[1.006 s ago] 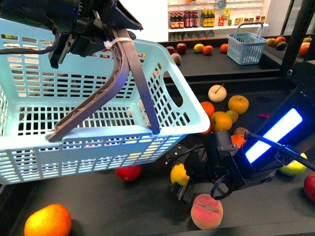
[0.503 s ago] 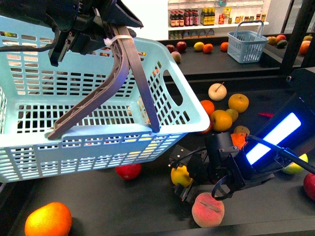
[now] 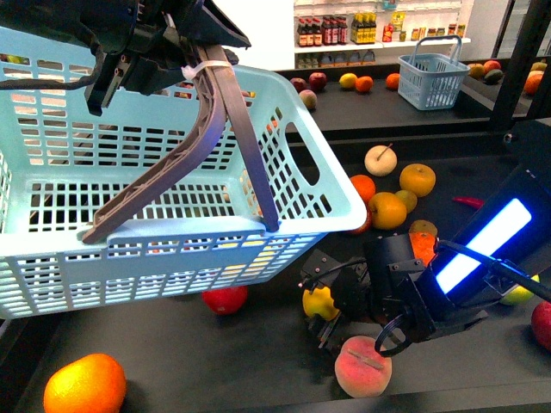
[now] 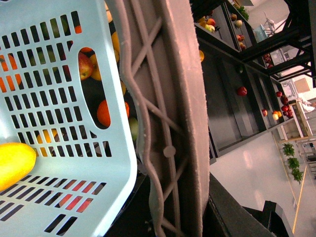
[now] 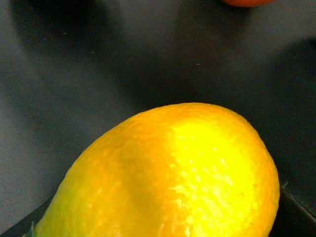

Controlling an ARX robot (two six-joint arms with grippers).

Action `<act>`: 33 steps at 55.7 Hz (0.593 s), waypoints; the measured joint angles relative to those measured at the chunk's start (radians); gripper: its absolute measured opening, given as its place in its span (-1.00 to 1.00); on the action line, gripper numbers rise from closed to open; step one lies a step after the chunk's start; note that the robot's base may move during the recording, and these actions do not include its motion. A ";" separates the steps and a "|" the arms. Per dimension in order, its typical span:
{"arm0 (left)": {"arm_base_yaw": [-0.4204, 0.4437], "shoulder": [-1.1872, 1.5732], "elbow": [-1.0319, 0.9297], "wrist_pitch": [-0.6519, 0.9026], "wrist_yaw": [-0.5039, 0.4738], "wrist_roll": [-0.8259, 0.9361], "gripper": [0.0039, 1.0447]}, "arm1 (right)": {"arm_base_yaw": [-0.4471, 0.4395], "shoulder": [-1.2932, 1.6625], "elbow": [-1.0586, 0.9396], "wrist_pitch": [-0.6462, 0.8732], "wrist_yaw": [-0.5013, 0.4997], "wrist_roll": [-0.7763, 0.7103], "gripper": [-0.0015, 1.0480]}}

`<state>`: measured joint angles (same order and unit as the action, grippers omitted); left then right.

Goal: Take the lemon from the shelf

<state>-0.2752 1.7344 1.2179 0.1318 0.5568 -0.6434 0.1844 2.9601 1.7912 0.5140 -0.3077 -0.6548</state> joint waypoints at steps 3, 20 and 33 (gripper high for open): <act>0.000 0.000 0.000 0.000 0.000 0.000 -0.73 | -0.016 -0.025 -0.019 0.031 0.018 0.019 0.56; 0.000 0.000 0.000 0.000 0.000 0.000 -0.74 | -0.166 -0.303 -0.239 0.176 0.042 0.069 0.56; 0.000 0.000 0.000 0.000 0.000 0.000 -0.74 | -0.226 -0.558 -0.480 0.238 -0.024 0.137 0.56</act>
<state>-0.2752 1.7344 1.2179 0.1318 0.5568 -0.6434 -0.0414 2.4020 1.3117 0.7521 -0.3313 -0.5179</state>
